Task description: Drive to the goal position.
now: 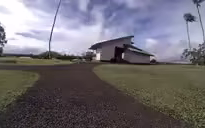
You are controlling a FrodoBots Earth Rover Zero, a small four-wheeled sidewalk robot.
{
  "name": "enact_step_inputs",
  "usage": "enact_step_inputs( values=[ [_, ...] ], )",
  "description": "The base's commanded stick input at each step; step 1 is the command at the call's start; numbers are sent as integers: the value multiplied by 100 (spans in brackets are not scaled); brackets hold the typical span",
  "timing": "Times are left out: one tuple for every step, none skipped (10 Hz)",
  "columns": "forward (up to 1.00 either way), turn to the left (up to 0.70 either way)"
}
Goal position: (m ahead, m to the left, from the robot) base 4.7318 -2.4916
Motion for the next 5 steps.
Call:
enact_step_inputs(
  values=[
    [50, 50],
    [50, 50],
    [50, 23],
    [50, 0],
    [50, 0]
  ],
)
